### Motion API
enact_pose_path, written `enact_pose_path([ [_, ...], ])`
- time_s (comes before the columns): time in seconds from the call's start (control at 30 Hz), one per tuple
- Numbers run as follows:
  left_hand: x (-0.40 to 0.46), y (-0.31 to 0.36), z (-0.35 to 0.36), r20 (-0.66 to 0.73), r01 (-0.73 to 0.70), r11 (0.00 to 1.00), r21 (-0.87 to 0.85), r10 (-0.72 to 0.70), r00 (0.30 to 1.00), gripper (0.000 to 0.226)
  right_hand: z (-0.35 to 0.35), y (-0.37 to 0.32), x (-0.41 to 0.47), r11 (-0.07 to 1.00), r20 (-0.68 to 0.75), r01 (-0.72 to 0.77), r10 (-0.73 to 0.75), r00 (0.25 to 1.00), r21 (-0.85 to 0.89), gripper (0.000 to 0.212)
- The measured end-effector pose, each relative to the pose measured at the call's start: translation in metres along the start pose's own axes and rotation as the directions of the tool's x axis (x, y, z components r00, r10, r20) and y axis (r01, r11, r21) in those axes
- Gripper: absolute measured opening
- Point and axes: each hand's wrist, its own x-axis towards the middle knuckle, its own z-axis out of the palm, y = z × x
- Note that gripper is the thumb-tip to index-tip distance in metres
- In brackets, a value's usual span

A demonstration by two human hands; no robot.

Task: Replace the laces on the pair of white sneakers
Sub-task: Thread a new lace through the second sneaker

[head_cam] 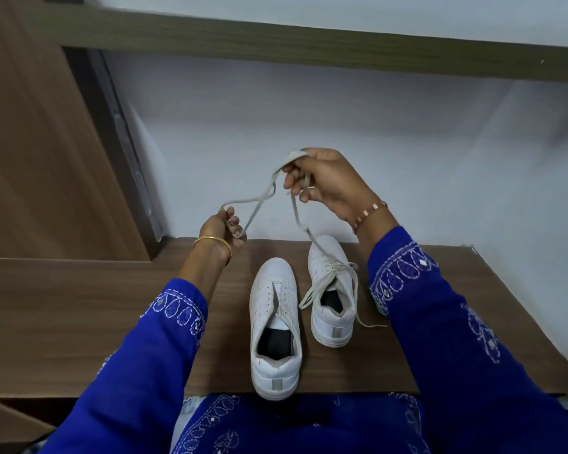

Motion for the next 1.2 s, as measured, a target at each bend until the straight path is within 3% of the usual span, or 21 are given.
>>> enact_pose_path([
  [0.23, -0.014, 0.013, 0.018, 0.180, -0.075, 0.996, -0.047, 0.082, 0.980, 0.046, 0.019, -0.032, 0.018, 0.972, 0.038, 0.052, -0.062, 0.997, 0.228, 0.032],
  [0.37, -0.027, 0.005, 0.030, 0.413, -0.123, 0.980, 0.157, 0.048, 0.909, 0.074, 0.023, -0.049, 0.030, 0.970, -0.002, 0.082, -0.084, 0.996, 0.231, 0.035],
  [0.5, -0.037, -0.010, 0.035, 0.527, -0.137, 0.923, 0.360, -0.080, 0.846, 0.095, 0.019, -0.036, 0.036, 0.977, -0.091, 0.007, 0.013, 0.996, 0.213, 0.031],
  [0.6, -0.038, -0.011, 0.032, 0.524, -0.152, 0.884, 0.442, -0.116, 0.844, 0.086, 0.007, -0.014, 0.034, 0.973, -0.160, -0.066, 0.103, 0.982, 0.223, 0.025],
  [0.73, -0.036, -0.002, 0.023, 0.441, -0.228, 0.825, 0.516, -0.028, 0.897, 0.044, -0.017, 0.009, 0.030, 0.982, -0.306, -0.086, 0.135, 0.942, 0.170, 0.020],
  [0.87, -0.028, 0.017, 0.015, 0.355, -0.276, 0.873, 0.403, 0.128, 0.926, 0.040, -0.040, 0.038, 0.027, 0.980, -0.373, -0.169, 0.197, 0.907, 0.104, 0.025],
  [1.07, -0.029, 0.045, 0.024, 0.344, -0.347, 0.915, 0.204, 0.265, 0.901, 0.033, -0.050, 0.093, 0.019, 0.934, -0.347, -0.356, 0.341, 0.874, 0.022, 0.016],
  [1.13, -0.029, 0.051, 0.027, 0.330, -0.406, 0.876, 0.260, 0.315, 0.890, 0.031, -0.048, 0.103, 0.016, 0.886, -0.276, -0.435, 0.383, 0.882, -0.159, 0.004],
  [1.2, -0.031, 0.053, 0.031, 0.333, -0.457, 0.809, 0.369, 0.344, 0.878, 0.030, -0.045, 0.105, 0.014, 0.754, -0.182, -0.452, 0.419, 0.890, -0.476, 0.022],
])
